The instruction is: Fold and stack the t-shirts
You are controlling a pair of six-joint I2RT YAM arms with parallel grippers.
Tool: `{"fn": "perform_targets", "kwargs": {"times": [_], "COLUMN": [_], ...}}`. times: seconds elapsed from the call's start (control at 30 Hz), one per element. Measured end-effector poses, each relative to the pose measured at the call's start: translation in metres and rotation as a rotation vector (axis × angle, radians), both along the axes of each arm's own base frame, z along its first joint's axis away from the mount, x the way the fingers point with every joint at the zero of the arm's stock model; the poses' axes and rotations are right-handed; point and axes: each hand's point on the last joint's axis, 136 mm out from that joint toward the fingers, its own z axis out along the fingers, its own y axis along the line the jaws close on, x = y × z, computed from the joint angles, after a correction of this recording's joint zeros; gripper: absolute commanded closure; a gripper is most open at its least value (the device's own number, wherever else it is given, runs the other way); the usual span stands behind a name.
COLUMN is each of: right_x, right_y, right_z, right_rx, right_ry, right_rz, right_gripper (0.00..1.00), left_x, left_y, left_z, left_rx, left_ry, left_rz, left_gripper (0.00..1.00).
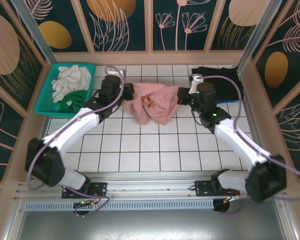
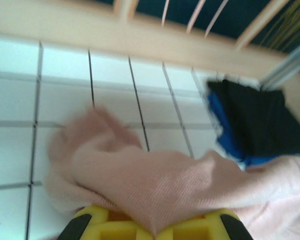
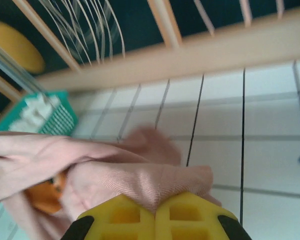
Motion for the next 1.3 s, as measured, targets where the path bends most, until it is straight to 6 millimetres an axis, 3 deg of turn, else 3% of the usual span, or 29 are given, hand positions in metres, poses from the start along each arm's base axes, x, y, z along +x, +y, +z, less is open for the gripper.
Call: {"fn": "perform_targets", "kwargs": {"times": [0.07, 0.13, 0.2, 0.27, 0.33, 0.37, 0.43, 0.5, 0.53, 0.6, 0.7, 0.77, 0.87, 0.9, 0.93, 1.0, 1.1, 1.17, 1.23, 1.3], "right_x": [-0.017, -0.027, -0.028, -0.018, 0.003, 0.013, 0.036, 0.042, 0.040, 0.027, 0.014, 0.008, 0.000, -0.003, -0.005, -0.007, -0.010, -0.014, -0.016, -0.018], "right_y": [-0.012, -0.020, -0.024, -0.026, -0.029, -0.030, -0.035, -0.042, -0.045, -0.048, -0.047, -0.046, -0.048, -0.050, -0.053, -0.062, -0.077, -0.080, -0.079, -0.078], "right_z": [0.043, 0.072, 0.085, 0.078, 0.049, 0.033, -0.023, -0.078, -0.100, -0.131, -0.143, -0.140, -0.134, -0.132, -0.129, -0.123, -0.112, -0.107, -0.108, -0.112], "right_rx": [0.027, 0.050, 0.057, 0.045, 0.013, 0.000, -0.037, -0.067, -0.078, -0.088, -0.065, -0.042, -0.015, -0.009, -0.001, 0.013, 0.036, 0.048, 0.054, 0.056], "right_ry": [-0.097, -0.162, -0.190, -0.169, -0.100, -0.060, 0.073, 0.209, 0.264, 0.346, 0.379, 0.371, 0.352, 0.345, 0.338, 0.322, 0.291, 0.277, 0.277, 0.288], "right_rz": [-0.018, -0.029, -0.043, -0.059, -0.086, -0.093, -0.109, -0.127, -0.132, -0.129, -0.112, -0.106, -0.111, -0.114, -0.122, -0.145, -0.186, -0.196, -0.189, -0.183], "right_gripper": [1.00, 1.00, 1.00, 1.00, 1.00, 1.00, 0.97, 0.94, 0.94, 0.95, 0.96, 0.96, 0.93, 1.00, 1.00, 1.00, 1.00, 1.00, 0.97, 0.93], "left_x": [-0.008, -0.010, -0.001, 0.018, 0.042, 0.051, 0.063, 0.062, 0.058, 0.049, 0.030, 0.013, -0.018, -0.032, -0.047, -0.068, -0.085, -0.090, -0.083, -0.078], "left_y": [0.017, 0.030, 0.039, 0.048, 0.057, 0.061, 0.071, 0.080, 0.083, 0.084, 0.073, 0.045, -0.037, -0.065, -0.090, -0.120, -0.118, -0.100, -0.098, -0.091], "left_z": [0.039, 0.058, 0.058, 0.037, -0.007, -0.031, -0.088, -0.132, -0.147, -0.157, -0.152, -0.143, -0.135, -0.139, -0.148, -0.178, -0.237, -0.269, -0.262, -0.263], "left_rx": [-0.011, -0.012, 0.001, 0.027, 0.078, 0.101, 0.166, 0.228, 0.255, 0.266, 0.248, 0.257, 0.265, 0.269, 0.277, 0.305, 0.359, 0.404, 0.392, 0.394], "left_ry": [-0.081, -0.119, -0.115, -0.070, 0.024, 0.076, 0.204, 0.315, 0.358, 0.389, 0.366, 0.330, 0.255, 0.245, 0.249, 0.284, 0.389, 0.445, 0.425, 0.428], "left_rz": [0.054, 0.098, 0.132, 0.165, 0.194, 0.207, 0.235, 0.254, 0.254, 0.247, 0.200, 0.125, -0.082, -0.158, -0.227, -0.311, -0.325, -0.279, -0.244, -0.210], "left_gripper": [1.00, 1.00, 0.75, 0.71, 0.43, 0.42, 0.36, 0.31, 0.20, 0.02, 0.02, 0.02, 0.02, 0.02, 0.02, 0.01, 0.12, 0.37, 0.64, 0.80]}}
